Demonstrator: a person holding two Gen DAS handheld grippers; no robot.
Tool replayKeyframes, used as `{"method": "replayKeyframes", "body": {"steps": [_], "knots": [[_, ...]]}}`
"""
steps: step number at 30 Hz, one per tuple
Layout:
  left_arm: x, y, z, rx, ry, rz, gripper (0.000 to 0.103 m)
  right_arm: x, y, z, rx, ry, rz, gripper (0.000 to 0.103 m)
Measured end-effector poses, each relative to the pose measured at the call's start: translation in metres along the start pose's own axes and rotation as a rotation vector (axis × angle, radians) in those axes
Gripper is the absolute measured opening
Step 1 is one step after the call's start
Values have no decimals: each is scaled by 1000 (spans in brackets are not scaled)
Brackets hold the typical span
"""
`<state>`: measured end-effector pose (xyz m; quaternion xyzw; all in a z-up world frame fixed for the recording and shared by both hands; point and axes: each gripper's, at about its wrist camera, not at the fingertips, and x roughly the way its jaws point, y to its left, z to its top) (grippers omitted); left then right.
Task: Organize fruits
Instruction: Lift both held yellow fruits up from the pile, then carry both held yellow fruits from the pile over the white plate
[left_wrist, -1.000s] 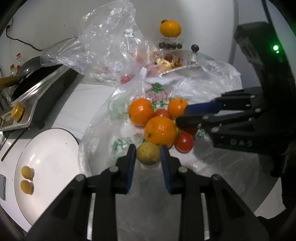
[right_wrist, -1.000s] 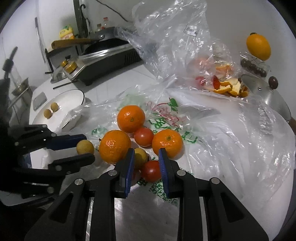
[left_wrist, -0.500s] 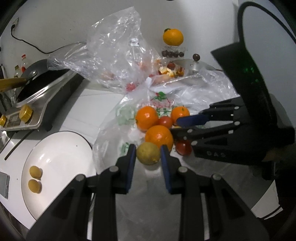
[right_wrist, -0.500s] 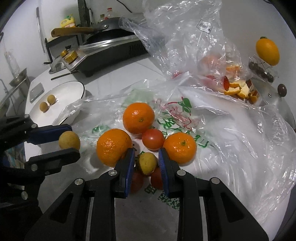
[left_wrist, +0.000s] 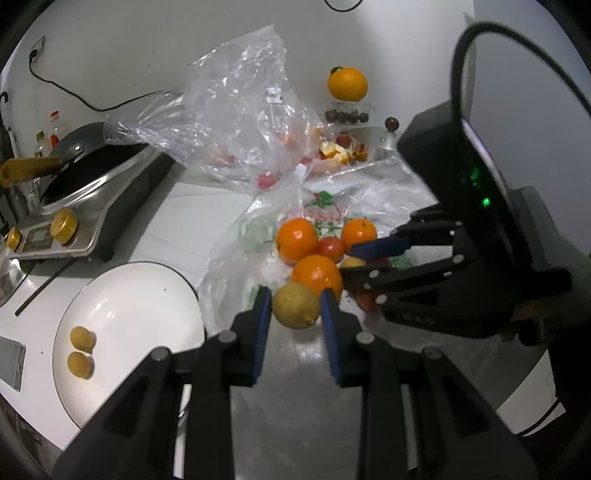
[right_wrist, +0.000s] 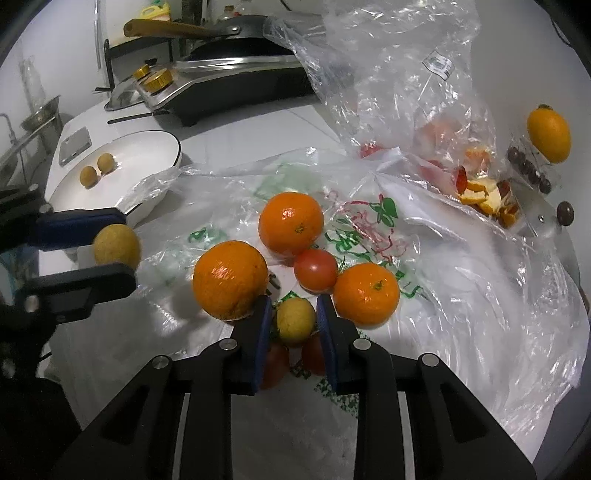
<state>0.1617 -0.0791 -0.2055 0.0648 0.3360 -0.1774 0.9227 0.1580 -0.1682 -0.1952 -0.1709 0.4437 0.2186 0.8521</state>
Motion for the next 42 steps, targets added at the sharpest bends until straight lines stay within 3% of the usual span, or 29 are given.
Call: {"method": "replayKeyframes", "body": {"steps": [8,22,42], "knots": [[-14,4,0,-9,-24,27,28,0,-2,-1,5,-16,2,27],[-31,13,-3,-17,-42,52,28,-37,-5,3,71,-106,22,27],[-57,54,-25,-89,-62,116,28,-55,33,30,23,-150,17,27]]}}
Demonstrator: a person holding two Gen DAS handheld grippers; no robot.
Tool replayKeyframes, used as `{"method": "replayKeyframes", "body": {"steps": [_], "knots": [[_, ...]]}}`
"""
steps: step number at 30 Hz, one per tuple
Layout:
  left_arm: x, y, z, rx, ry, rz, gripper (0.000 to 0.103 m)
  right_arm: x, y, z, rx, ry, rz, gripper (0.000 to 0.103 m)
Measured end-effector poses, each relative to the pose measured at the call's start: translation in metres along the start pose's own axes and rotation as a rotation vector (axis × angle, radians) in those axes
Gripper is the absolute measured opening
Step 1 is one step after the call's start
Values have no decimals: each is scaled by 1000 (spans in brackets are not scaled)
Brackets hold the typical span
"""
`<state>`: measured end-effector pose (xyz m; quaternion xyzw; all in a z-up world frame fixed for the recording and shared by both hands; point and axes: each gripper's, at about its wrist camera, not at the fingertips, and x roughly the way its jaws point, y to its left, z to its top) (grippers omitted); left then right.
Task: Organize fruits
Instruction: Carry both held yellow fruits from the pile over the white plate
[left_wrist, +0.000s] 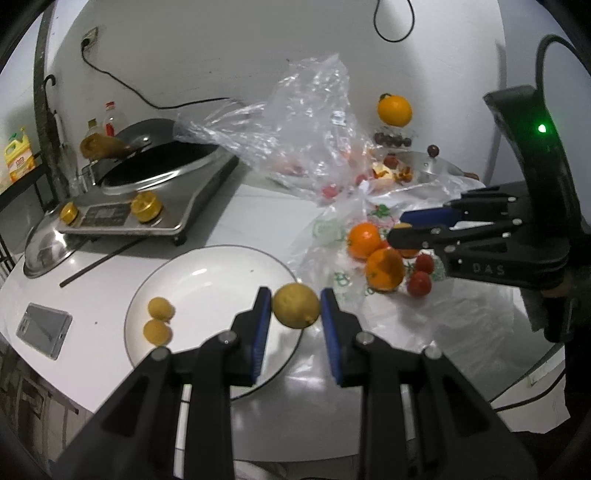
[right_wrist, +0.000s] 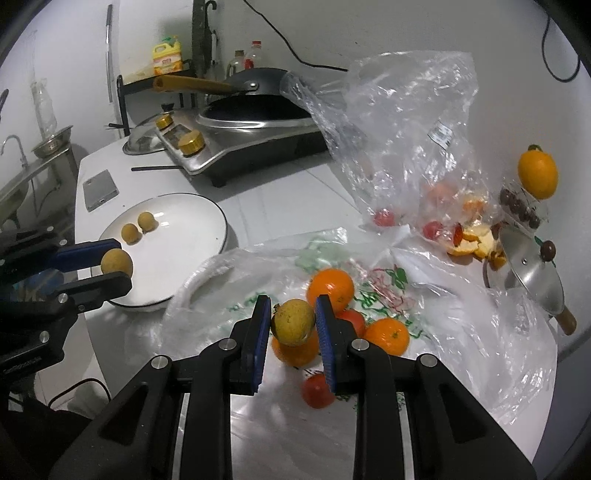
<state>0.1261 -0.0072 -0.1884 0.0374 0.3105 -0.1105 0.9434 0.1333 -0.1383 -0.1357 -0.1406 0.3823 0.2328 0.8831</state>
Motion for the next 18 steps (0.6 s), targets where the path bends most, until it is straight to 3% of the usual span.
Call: {"method": "replayKeyframes", "body": {"steps": [18], "knots": [[-7,36,-15,-65,-6,42,28,-10,17,17,-12,-32,-2,27]]}}
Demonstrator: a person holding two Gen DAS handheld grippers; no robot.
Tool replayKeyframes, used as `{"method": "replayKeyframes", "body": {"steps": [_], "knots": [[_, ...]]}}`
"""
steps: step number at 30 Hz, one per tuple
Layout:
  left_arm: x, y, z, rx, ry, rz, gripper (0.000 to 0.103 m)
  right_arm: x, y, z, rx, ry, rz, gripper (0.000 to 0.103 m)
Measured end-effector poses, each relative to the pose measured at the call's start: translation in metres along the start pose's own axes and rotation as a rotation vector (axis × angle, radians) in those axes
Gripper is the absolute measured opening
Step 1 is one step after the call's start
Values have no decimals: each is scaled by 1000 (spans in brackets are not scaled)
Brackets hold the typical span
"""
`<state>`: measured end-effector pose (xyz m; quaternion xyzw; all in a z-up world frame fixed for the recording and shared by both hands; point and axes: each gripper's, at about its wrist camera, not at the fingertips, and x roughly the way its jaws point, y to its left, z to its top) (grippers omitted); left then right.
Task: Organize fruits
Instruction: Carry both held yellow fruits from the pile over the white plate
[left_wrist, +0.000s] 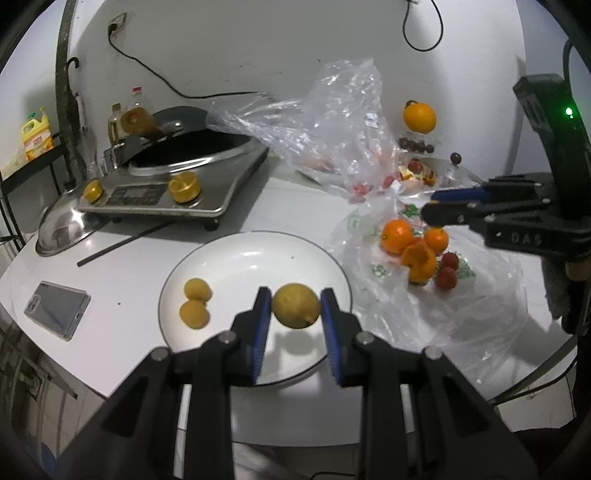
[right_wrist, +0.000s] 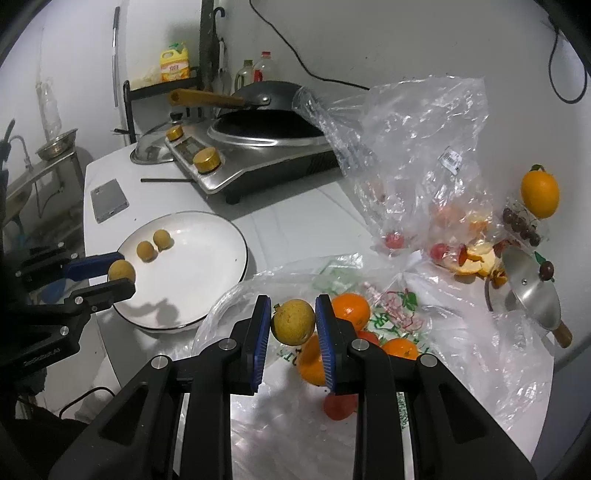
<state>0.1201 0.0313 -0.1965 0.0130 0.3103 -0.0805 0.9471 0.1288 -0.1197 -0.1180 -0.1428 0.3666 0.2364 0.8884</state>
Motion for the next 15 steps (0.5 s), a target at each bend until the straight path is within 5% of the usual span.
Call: {"method": "replayKeyframes", "body": {"steps": [15], "knots": [[3,42,-17,-58,22,85,28,2,15,14,-35,-12,7,27]]}}
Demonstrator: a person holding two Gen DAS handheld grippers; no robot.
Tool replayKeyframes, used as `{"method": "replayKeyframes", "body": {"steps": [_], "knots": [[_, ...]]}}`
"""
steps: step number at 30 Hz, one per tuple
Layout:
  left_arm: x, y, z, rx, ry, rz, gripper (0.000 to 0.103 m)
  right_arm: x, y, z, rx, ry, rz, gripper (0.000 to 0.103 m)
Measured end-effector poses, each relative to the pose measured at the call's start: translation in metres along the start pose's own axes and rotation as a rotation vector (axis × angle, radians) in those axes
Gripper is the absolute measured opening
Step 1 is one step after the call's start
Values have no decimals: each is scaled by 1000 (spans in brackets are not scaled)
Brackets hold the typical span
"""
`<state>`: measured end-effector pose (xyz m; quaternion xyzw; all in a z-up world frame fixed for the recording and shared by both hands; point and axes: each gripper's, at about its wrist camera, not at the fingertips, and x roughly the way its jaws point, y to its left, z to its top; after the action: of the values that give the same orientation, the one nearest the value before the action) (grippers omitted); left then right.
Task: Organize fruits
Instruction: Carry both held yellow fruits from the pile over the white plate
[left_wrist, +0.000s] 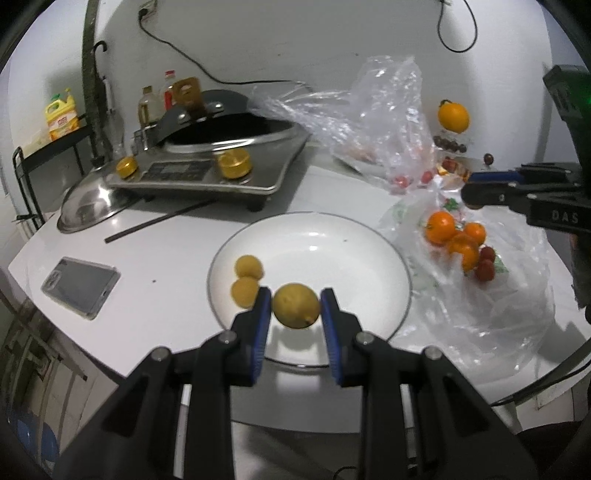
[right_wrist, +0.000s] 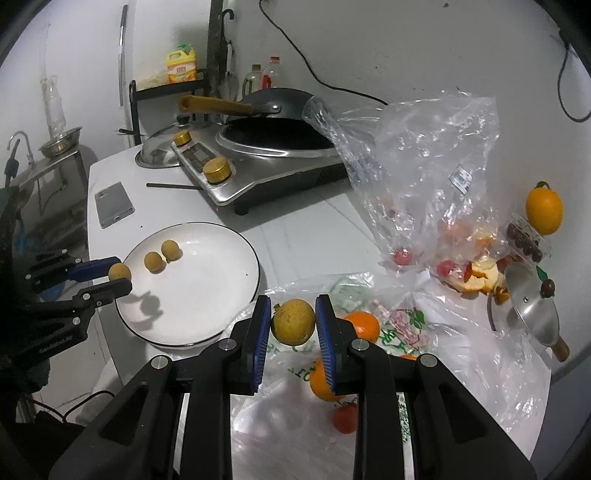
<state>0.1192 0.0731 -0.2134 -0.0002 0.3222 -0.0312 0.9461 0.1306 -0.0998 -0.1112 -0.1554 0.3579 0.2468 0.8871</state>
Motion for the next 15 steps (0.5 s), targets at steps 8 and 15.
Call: {"method": "replayKeyframes", "body": {"steps": [8,15], "knots": [[11,15,-7,3,23,63,28,17,17,7,-25,13,39,27],[22,17,-7,17,38,70,28,31,25,11,-34,28,66,27]]}}
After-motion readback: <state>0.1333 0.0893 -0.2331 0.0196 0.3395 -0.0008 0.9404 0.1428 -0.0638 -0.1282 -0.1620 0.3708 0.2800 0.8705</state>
